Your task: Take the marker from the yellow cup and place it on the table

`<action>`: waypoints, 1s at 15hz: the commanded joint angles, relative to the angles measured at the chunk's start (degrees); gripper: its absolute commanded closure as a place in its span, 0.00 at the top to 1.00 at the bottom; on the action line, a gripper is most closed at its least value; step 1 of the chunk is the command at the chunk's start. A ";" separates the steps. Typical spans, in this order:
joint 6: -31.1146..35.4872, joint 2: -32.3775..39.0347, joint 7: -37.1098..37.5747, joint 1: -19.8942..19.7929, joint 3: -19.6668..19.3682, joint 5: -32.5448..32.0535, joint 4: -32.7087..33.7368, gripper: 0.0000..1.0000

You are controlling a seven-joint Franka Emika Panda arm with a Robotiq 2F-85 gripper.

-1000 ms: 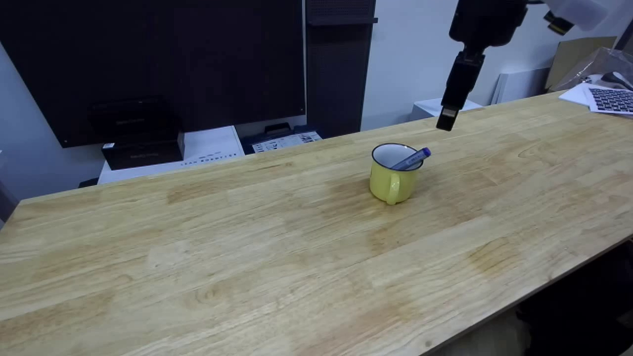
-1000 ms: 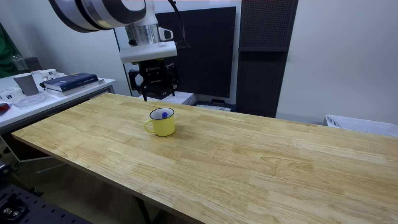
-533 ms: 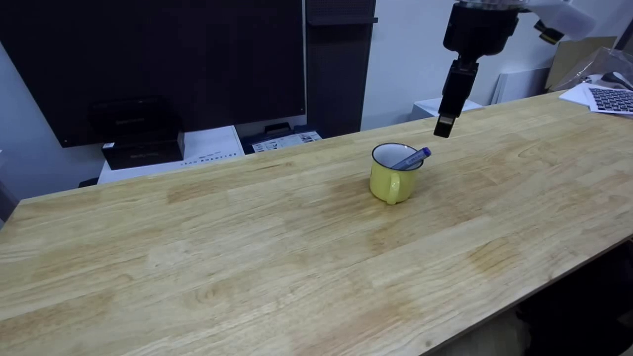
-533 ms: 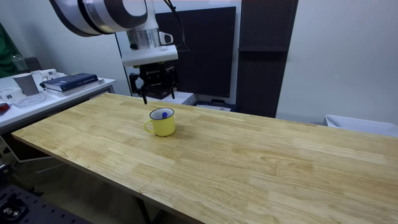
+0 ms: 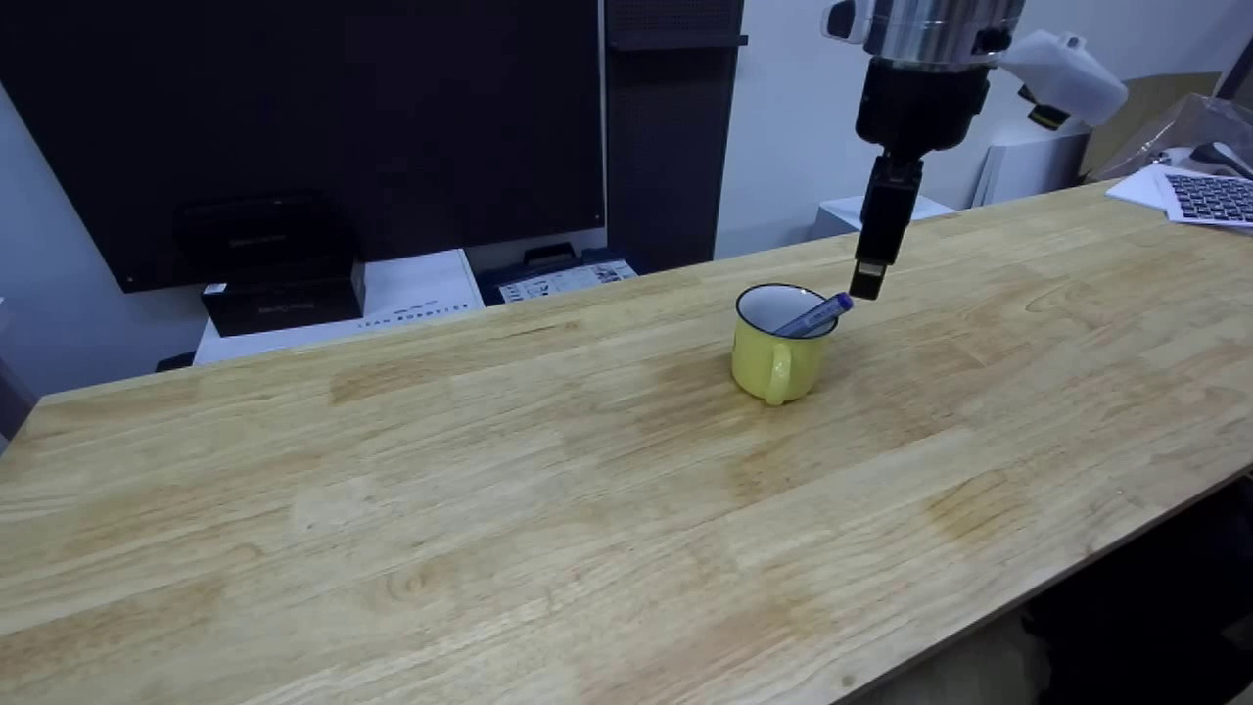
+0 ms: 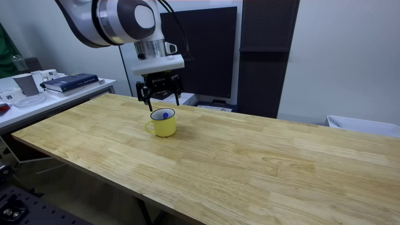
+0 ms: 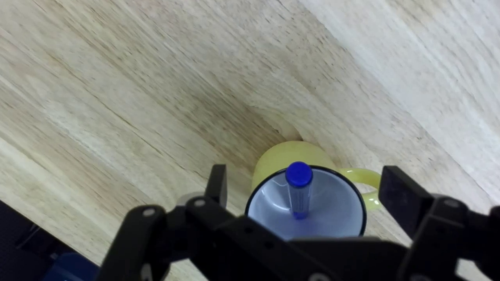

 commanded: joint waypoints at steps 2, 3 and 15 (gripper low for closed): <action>-1.84 4.38 1.06 -0.41 0.35 -2.76 5.13 1.00; -2.14 5.16 1.02 -0.30 0.47 -3.20 5.96 1.00; -3.29 6.56 0.06 -0.90 3.46 -2.83 6.61 0.64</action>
